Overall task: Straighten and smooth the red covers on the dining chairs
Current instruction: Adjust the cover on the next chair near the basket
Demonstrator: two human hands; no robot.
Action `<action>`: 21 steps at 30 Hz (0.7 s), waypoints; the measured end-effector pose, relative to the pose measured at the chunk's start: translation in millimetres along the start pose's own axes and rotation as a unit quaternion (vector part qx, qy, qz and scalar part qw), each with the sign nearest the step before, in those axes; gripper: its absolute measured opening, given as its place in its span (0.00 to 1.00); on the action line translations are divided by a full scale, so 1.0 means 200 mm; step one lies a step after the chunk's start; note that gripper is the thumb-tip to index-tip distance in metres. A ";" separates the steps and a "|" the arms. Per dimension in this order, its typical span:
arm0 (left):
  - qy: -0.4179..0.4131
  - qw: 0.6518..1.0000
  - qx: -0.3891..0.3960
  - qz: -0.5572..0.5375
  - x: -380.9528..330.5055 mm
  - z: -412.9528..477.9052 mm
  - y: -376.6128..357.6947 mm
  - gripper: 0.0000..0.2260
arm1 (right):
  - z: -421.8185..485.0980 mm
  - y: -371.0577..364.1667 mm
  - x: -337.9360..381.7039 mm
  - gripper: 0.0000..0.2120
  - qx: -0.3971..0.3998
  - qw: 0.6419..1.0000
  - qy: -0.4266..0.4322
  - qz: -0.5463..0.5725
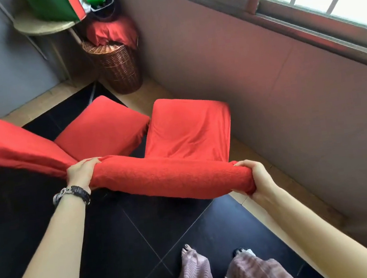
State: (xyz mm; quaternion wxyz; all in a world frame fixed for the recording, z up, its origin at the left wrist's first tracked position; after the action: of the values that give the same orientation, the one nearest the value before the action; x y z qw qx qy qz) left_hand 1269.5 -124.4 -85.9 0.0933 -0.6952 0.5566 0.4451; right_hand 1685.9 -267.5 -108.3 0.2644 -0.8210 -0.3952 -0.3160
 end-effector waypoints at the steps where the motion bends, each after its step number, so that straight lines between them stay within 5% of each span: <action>1: 0.007 1.000 -0.010 -0.004 0.03 -0.03 0.02 0.12 | 0.01 0.01 0.00 0.05 0.005 1.000 -0.001 -0.002; 17: -0.025 0.998 -0.052 0.031 0.25 -0.67 -0.21 0.09 | 0.10 0.60 0.18 0.14 0.091 0.993 -0.063 -0.029; 21: -0.005 0.998 -0.046 0.051 0.28 -0.83 -0.27 0.09 | 0.07 0.72 0.18 0.09 0.104 0.991 -0.078 -0.023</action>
State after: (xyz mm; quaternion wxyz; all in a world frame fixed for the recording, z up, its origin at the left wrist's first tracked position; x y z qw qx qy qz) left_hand 1400.4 -247.0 -49.6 0.0414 -0.6677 0.5698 0.4773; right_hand 1825.2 -317.9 -117.8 0.3090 -0.8018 -0.4646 -0.2140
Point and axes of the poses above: each hand's wrist, its own z-axis towards the middle knuckle, its own y-axis out of the back of the hand, x = y × z, the point moved 8 cm from there along z, towards the middle knuckle, and after that the axes turned 11 degrees about y, right-handed, at the moved point
